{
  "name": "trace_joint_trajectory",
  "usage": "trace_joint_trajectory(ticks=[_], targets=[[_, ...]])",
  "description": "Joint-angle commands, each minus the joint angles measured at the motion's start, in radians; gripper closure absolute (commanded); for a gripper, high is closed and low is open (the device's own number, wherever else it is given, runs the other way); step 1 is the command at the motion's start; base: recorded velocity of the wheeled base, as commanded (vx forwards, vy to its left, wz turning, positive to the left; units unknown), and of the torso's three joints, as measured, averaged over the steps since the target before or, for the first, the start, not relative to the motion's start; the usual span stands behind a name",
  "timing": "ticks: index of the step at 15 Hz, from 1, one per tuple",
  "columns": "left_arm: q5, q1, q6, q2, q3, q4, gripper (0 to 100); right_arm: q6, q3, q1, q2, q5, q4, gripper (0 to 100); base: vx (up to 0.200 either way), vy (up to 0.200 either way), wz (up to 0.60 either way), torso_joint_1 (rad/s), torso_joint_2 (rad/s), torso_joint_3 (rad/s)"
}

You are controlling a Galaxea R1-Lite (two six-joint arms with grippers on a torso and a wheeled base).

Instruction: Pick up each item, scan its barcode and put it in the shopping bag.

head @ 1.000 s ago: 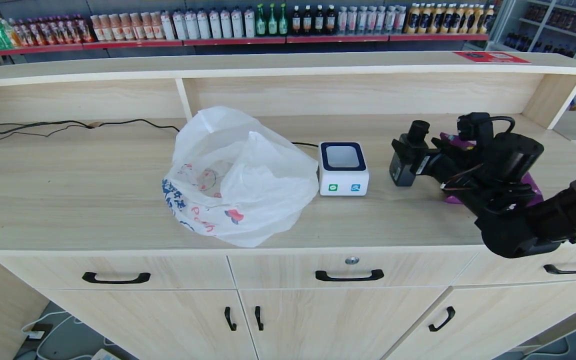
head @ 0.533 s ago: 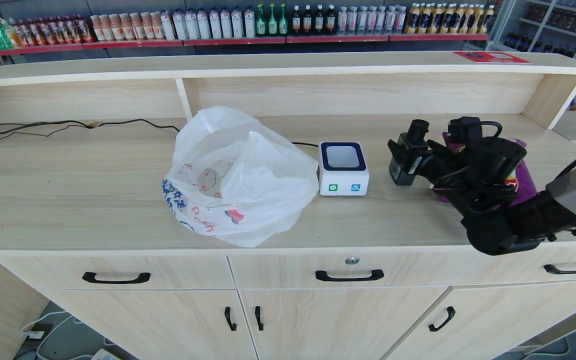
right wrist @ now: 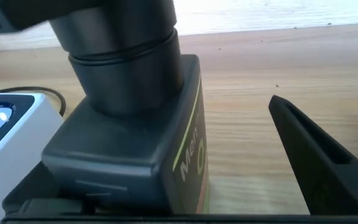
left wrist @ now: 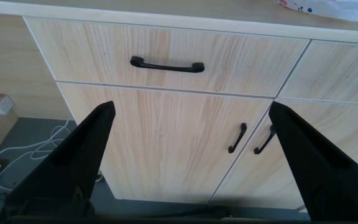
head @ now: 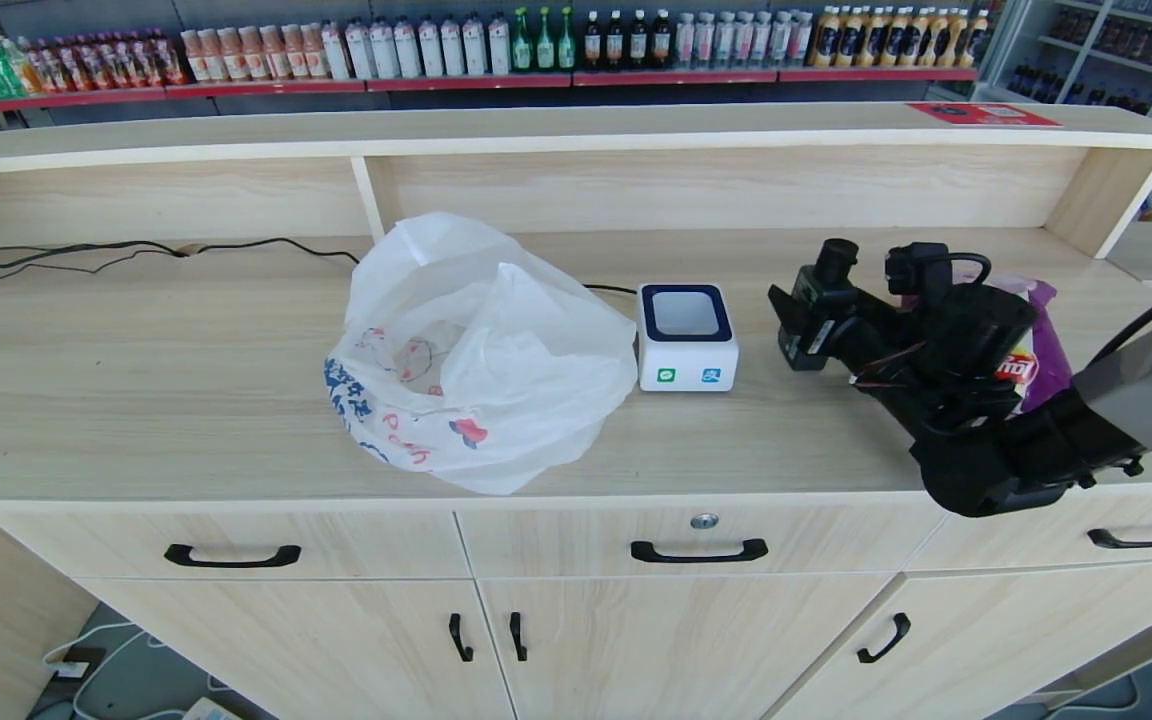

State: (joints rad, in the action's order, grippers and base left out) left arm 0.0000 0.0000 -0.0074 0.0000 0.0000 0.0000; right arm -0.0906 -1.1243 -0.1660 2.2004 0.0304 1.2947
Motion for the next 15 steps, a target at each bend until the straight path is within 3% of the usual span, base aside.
trace_joint_trajectory(ticks=[1, 11, 15], targets=[[0.0, 0.0, 0.0, 0.0, 0.0, 0.0, 0, -0.003, 0.008, -0.003, 0.001, 0.002, 0.005, 100, 0.0, 0.0, 0.0, 0.0, 0.0, 0.0], [0.0, -0.002, 0.0, 0.0, 0.0, 0.0, 0, 0.003, 0.054, -0.04, -0.056, 0.0, 0.115, 100, 0.0, 0.0, 0.0, 0.0, 0.0, 0.0], [0.0, 0.0, 0.0, 0.0, 0.0, 0.0, 0, 0.002, 0.29, -0.142, -0.252, 0.002, 0.175, 100, 0.0, 0.0, 0.0, 0.0, 0.0, 0.0]])
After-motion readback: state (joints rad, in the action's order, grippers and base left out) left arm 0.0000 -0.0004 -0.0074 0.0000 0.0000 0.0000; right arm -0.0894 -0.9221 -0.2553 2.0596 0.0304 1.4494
